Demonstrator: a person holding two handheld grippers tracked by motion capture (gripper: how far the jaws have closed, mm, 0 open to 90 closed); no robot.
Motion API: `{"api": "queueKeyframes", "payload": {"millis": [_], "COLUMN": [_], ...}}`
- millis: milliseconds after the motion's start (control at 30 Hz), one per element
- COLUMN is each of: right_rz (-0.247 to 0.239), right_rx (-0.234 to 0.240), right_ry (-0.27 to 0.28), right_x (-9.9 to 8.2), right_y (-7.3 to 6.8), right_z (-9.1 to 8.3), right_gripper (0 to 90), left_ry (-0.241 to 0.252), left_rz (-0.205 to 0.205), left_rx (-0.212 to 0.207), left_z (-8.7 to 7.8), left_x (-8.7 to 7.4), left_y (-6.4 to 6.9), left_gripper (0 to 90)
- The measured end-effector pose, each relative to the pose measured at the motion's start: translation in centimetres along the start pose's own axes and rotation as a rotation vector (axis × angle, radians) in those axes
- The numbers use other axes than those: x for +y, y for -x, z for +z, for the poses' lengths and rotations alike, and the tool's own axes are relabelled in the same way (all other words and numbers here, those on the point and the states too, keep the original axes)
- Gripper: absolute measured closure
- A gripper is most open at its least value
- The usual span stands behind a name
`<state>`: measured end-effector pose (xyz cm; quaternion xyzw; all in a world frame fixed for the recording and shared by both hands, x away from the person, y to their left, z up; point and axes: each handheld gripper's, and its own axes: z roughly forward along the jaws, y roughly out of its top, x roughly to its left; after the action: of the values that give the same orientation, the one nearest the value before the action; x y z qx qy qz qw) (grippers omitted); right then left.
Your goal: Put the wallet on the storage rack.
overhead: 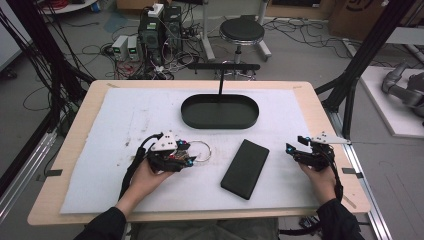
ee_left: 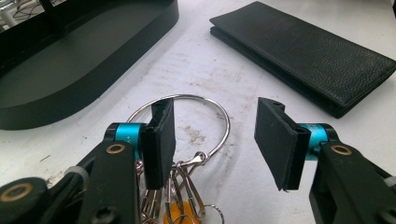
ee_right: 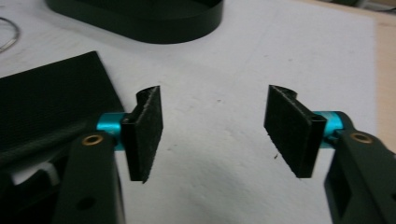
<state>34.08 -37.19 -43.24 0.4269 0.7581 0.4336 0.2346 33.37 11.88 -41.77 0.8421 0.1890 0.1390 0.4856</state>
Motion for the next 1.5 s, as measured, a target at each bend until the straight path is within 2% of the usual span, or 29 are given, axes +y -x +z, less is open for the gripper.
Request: {"api": "queueKeyframes", "payload": {"millis": [33,67,167,267,400,433,533,567,600,633,700,800,867,933,967,1000,1100,1167,1300,1333,1367,1433,1500], "right_rz": [0.000,0.009,0.028,0.022,-0.036,-0.076,-0.156,-0.181,-0.181,-0.222,-0.210,-0.153,-0.153,-0.182,-0.182,-0.208,-0.247,-0.266,-0.267,-0.262,-0.262,-0.274,-0.285], "right_rx": [0.000,0.043,0.093,0.121,0.199,0.221,0.290,0.295,0.295,0.290,0.277,0.267,0.274,0.275,0.275,0.270,0.278,0.281,0.295,0.301,0.301,0.306,0.317], "right_ry": [0.000,-0.018,-0.038,-0.048,-0.088,-0.084,-0.106,-0.124,-0.124,-0.143,-0.151,-0.158,-0.174,-0.214,-0.214,-0.256,-0.313,-0.321,-0.321,-0.325,-0.325,-0.323,-0.331], "right_x": [0.0,0.0,0.3,0.5,1.0,1.0,1.0,0.9,0.9,0.7,0.7,0.7,0.7,0.8,0.8,0.9,1.3,1.6,1.9,1.9,1.9,1.9,1.9], "right_y": [0.0,-0.2,-0.5,-0.8,-2.0,-2.4,-3.1,-3.4,-3.4,-3.7,-3.4,-2.5,-1.9,-1.6,-1.6,-1.6,-1.9,-2.2,-2.1,-2.1,-2.1,-2.1,-2.2], "right_z": [0.0,0.3,0.8,1.3,2.3,2.3,2.4,2.4,2.4,2.7,2.8,3.1,3.3,3.5,3.5,3.7,4.4,4.6,5.0,5.0,5.0,5.0,4.8], "right_gripper": [41.7,43.5,45.4,46.9,47.3,46.8,45.7,44.8,44.8,42.5,42.1,41.3,41.6,44.8,44.8,46.0,45.9,47.7,47.7,48.1,48.1,51.5,53.9], "left_ry": [0.000,-0.006,0.001,-0.002,0.008,0.011,0.024,0.028,0.028,0.033,0.036,0.037,0.039,0.041,0.041,0.043,0.036,0.034,0.001,-0.020,-0.020,-0.040,-0.066], "left_rz": [0.000,0.006,-0.002,0.004,0.010,0.011,0.012,0.011,0.011,0.005,0.003,0.007,0.006,0.003,0.003,0.004,-0.003,-0.013,-0.040,-0.037,-0.037,-0.020,0.026], "left_rx": [0.000,-0.006,-0.009,-0.017,-0.035,-0.039,-0.049,-0.054,-0.054,-0.066,-0.079,-0.096,-0.105,-0.128,-0.128,-0.131,-0.150,-0.163,-0.203,-0.233,-0.233,-0.265,-0.277], "left_z": [0.0,0.0,0.1,0.3,0.4,0.4,0.3,0.2,0.2,0.2,0.3,0.3,0.3,0.5,0.5,0.5,0.9,1.1,2.5,3.6,3.6,4.6,5.3], "left_x": [0.0,0.0,-0.1,-0.1,-0.1,-0.1,-0.1,-0.1,-0.1,-0.1,-0.1,-0.1,0.0,0.1,0.1,0.1,0.1,0.1,0.4,0.8,0.8,1.3,1.7], "left_y": [0.0,0.0,0.3,0.5,1.2,1.3,1.6,1.6,1.6,1.6,1.8,2.0,2.1,2.6,2.6,2.8,3.2,3.3,3.8,4.6,4.6,5.6,6.6], "left_gripper": [47.7,47.7,47.5,47.2,46.7,46.7,46.6,46.4,46.1,46.0,45.8,45.6,45.2,44.0,43.6,43.5,42.8,42.8,42.8,42.9,42.8,42.9,43.9]}}
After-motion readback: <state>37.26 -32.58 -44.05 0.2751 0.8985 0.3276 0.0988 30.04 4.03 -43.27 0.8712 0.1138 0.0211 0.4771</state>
